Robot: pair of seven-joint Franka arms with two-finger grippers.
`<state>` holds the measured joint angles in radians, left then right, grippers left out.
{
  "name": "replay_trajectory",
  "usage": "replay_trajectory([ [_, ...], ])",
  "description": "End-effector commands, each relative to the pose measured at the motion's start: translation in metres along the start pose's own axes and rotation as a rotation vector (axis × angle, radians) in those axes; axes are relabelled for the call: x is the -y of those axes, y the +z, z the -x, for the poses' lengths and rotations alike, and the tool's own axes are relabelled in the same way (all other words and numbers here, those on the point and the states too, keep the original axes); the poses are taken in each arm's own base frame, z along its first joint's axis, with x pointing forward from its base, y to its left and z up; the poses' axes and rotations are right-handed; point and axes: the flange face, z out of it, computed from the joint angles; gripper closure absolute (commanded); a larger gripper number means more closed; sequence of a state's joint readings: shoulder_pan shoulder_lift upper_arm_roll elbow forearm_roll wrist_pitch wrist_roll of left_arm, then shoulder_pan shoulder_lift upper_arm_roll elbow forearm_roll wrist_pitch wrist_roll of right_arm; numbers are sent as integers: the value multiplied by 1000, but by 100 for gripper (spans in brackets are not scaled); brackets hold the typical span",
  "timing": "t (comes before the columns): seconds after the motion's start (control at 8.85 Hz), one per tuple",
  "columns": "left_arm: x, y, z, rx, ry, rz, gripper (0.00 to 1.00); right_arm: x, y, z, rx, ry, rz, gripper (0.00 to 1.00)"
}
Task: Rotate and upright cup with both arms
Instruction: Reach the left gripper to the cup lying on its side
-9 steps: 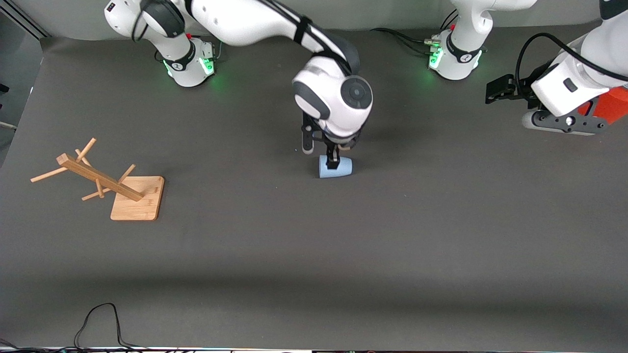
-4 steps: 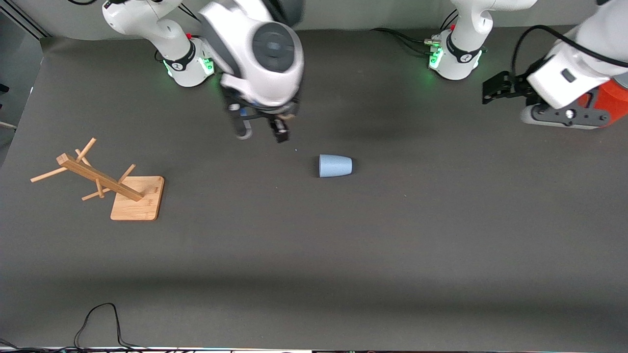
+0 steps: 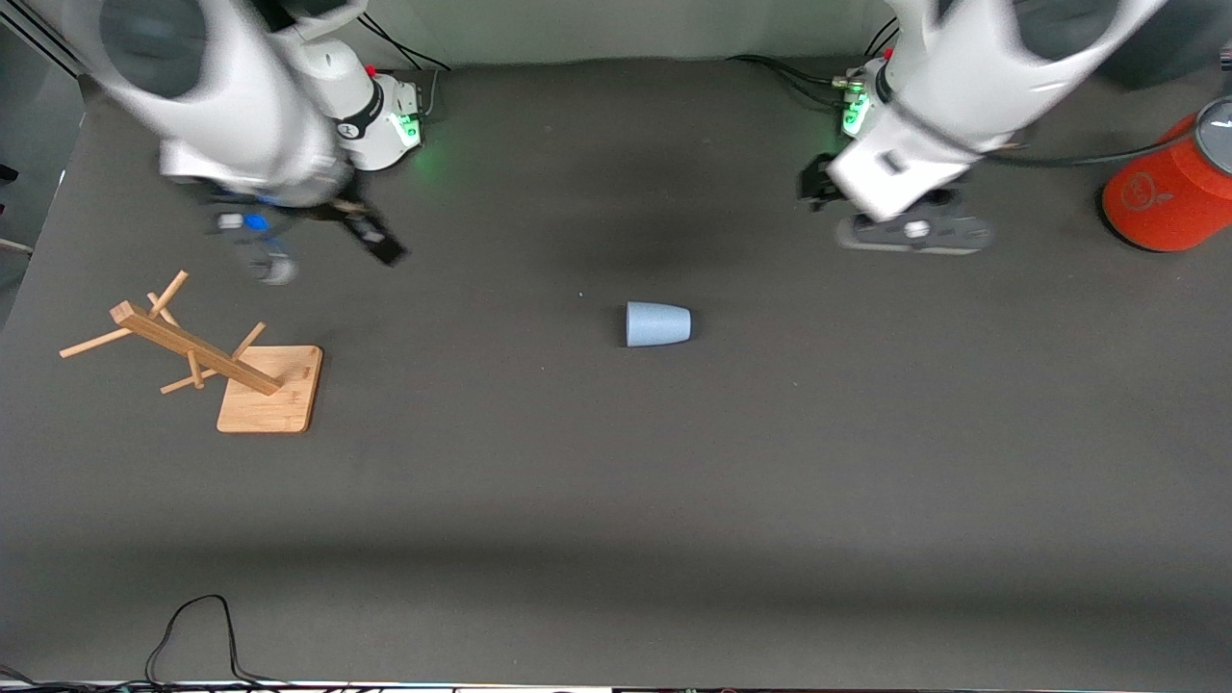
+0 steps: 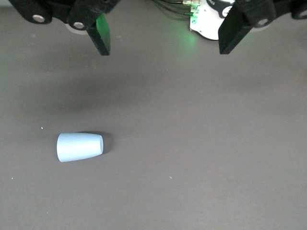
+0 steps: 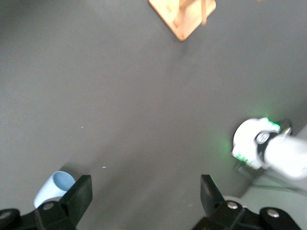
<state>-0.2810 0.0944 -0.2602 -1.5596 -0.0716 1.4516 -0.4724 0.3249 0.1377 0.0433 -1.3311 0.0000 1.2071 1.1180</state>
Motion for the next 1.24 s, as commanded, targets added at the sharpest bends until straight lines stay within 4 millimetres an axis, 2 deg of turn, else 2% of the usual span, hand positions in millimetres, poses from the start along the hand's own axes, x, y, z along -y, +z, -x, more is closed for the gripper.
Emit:
replay_trajectory([
  [0.0,-63,31,-10,-37,-98,-35,0,-65,0,-51,20,-199,-33,0],
  [0.23,-134,77,-20,-89,-134,-152,0,-103,-2,-103,1,-363,-72,0],
  [0.34,-180,107,-18,-138,-149,-237,0,-119,-2,-127,-26,-443,-99,0],
  [0.45,-215,143,-15,-152,-129,-323,0,-127,2,-143,-53,-516,-118,0],
  [0.56,-241,166,-15,-192,-110,-409,0,-131,7,-155,-76,-564,-130,0],
  [0.68,-265,184,-15,-241,-109,-452,0,-136,10,-166,-103,-606,-142,0],
  [0.9,-280,204,-20,-277,-84,-456,0,-136,18,-182,-157,-657,-161,0],
  [1.02,-296,230,-13,-290,-45,-474,0,-134,21,-184,-169,-658,-167,0],
  [1.13,-305,254,-16,-300,-27,-499,0,-134,21,-186,-188,-660,-174,0],
])
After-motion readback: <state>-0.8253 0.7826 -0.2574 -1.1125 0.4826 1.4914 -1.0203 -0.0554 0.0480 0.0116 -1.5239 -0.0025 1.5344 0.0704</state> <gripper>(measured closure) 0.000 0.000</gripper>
